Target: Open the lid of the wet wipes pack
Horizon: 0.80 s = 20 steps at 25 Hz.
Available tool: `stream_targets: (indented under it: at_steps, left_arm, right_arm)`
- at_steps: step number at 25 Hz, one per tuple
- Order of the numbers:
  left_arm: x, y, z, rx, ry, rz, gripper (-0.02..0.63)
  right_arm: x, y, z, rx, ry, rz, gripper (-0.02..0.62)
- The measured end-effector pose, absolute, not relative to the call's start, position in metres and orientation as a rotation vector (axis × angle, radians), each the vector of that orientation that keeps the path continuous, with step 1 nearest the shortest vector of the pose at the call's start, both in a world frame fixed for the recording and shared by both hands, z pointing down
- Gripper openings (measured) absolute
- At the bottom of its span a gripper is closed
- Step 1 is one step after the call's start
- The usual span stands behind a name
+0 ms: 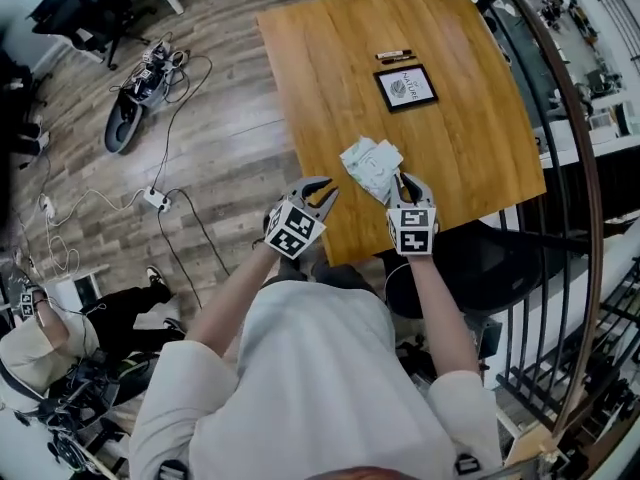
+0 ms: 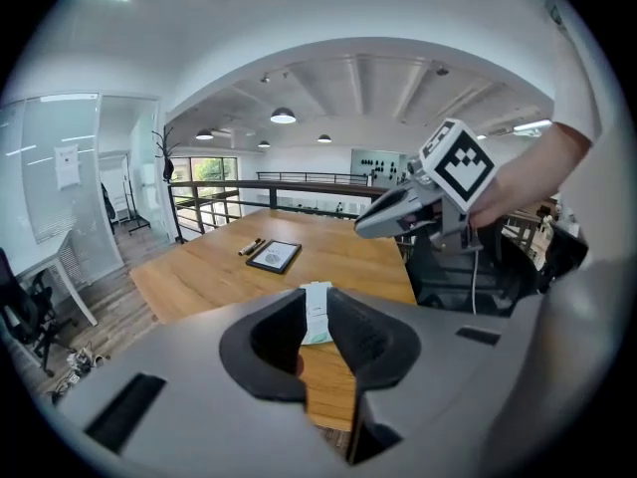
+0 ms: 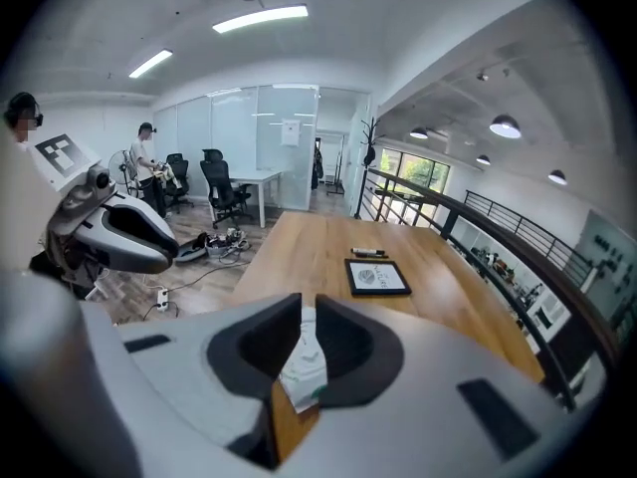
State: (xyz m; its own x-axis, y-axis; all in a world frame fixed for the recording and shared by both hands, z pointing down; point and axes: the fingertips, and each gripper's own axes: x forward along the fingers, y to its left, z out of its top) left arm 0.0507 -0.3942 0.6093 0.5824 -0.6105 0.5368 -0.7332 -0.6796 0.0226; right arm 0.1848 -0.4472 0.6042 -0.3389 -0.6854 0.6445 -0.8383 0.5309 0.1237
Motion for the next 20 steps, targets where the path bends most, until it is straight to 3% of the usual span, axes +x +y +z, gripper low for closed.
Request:
stream_targets:
  at_steps: [20]
  left_arm:
    - [-0.008,-0.309,0.509,2.722,-1.066,0.621,0.0]
  right_arm:
    - [0.161,-0.313,0.499,1.509,-2.153,0.17,0.024]
